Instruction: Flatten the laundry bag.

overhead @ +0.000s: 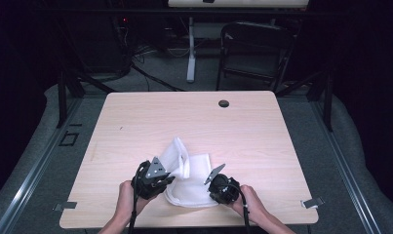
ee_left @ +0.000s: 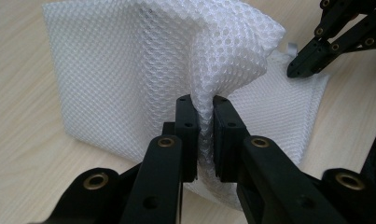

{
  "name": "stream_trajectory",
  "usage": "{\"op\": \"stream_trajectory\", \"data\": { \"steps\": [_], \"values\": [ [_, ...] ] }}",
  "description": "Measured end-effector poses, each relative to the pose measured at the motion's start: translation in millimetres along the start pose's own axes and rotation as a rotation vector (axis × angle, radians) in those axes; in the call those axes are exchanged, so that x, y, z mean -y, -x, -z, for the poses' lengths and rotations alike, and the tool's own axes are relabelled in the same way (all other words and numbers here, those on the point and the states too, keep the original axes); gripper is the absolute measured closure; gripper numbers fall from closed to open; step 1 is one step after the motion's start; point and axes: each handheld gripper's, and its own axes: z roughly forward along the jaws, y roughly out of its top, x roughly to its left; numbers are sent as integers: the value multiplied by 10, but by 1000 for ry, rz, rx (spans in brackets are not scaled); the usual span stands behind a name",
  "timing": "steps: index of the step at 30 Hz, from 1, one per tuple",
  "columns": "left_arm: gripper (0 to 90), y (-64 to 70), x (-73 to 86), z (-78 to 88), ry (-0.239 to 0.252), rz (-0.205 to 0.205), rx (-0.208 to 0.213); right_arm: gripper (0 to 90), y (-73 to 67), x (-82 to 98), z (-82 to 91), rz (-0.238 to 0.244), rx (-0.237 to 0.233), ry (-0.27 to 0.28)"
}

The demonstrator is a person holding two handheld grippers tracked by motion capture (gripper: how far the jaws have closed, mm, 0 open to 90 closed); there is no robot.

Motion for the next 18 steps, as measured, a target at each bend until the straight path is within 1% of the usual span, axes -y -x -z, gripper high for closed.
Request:
{"op": "stream_trajectory", "data": {
  "steps": [1, 2, 5, 6, 7, 9, 10, 11, 12, 16, 18],
  "values": [
    [824, -10, 3, 4, -4, 8, 7, 900, 8, 1, 2, 2, 1, -3],
    [825, -23, 14, 11, 1, 19, 6, 900, 11, 2, 5, -2, 2, -6],
    [826, -46, 36, 23, -1, 28, 13, 900, 20, 3, 5, -4, -4, -7],
    [827, -51, 44, 27, 6, 36, 11, 900, 20, 4, 3, -5, -4, -3],
    [827, -60, 47, 34, 6, 40, 17, 900, 21, 5, 7, -5, -1, -9],
    [828, -64, 52, 39, 7, 42, 14, 900, 26, 10, 16, -6, 9, -17],
    [828, -69, 67, 33, 8, 53, 11, 900, 31, 17, 14, -5, 6, -12],
    [828, -69, 67, 33, 8, 53, 11, 900, 31, 17, 14, -5, 6, -12],
    [829, -75, 75, 46, -8, 50, 8, 900, 38, 25, 21, -5, 13, -15],
    [829, -89, 90, 57, -10, 54, 15, 900, 50, 31, 29, -4, 22, -24],
    [829, -103, 93, 34, -25, 59, 17, 900, 61, 47, 32, -21, 23, -19]
  ]
}}
